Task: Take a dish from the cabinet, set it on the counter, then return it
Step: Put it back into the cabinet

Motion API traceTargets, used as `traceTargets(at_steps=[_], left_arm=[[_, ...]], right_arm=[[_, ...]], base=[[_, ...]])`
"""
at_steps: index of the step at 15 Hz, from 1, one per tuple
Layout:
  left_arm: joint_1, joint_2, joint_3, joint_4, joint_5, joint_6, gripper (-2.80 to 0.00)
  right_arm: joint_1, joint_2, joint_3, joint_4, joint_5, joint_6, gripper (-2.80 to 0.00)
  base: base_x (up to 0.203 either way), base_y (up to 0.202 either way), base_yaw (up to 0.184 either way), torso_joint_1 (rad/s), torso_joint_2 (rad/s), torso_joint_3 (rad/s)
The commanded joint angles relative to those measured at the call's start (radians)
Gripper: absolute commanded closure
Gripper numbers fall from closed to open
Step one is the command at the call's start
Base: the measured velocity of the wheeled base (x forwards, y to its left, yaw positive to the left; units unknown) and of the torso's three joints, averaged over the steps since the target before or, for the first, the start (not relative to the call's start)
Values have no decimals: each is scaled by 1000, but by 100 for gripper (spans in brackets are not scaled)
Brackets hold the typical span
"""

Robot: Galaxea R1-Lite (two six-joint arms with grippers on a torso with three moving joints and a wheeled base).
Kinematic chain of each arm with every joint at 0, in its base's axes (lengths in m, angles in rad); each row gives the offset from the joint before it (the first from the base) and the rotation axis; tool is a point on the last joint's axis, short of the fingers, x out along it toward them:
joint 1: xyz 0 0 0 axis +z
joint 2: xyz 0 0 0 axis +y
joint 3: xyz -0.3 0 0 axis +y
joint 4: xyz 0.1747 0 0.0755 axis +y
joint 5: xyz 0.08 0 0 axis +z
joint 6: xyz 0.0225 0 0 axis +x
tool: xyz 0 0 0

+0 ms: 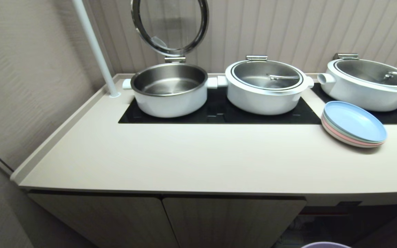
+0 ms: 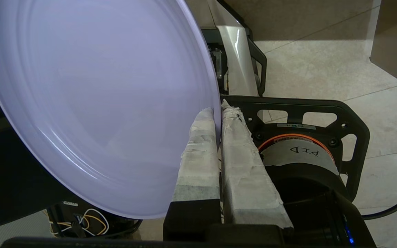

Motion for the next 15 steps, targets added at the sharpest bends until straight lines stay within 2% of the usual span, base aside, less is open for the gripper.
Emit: traceTargets(at_steps=[1,15], left_arm=[[0,0,0,0,0,0,0],[0,0,0,0,0,-1,0]], right_arm=[[-2,6,-3,3,1,3,0],[-2,9,-40,6,1,16,0]], base=[[0,0,0,0,0,0],[0,0,0,0,0,0]])
